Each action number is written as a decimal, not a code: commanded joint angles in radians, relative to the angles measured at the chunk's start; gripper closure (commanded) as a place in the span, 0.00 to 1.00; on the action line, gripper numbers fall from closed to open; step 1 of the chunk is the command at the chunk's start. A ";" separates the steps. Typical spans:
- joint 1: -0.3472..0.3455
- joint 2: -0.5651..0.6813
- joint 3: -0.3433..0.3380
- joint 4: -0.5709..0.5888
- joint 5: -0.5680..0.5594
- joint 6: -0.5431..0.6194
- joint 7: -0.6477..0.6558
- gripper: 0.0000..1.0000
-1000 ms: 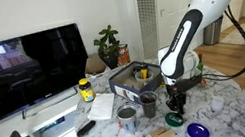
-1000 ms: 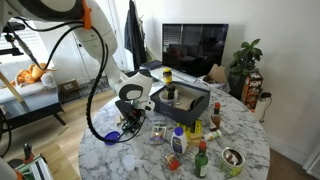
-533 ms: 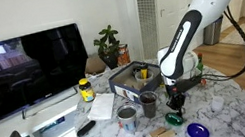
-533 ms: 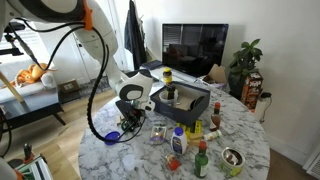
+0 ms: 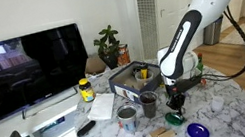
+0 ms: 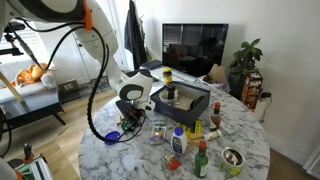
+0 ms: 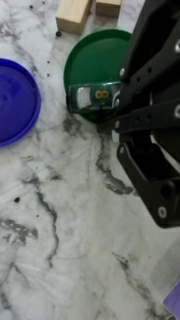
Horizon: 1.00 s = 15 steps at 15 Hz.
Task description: Put the green lid on the table then place the black remote control on the green lid, put the green lid on top of the silver cup on the right.
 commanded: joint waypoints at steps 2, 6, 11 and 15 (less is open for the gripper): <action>0.013 -0.069 -0.015 -0.060 -0.048 -0.029 0.040 1.00; 0.028 -0.173 -0.029 -0.133 -0.088 -0.106 0.086 1.00; 0.040 -0.307 -0.030 -0.176 -0.106 -0.249 0.167 1.00; 0.041 -0.384 -0.023 -0.147 -0.095 -0.388 0.211 1.00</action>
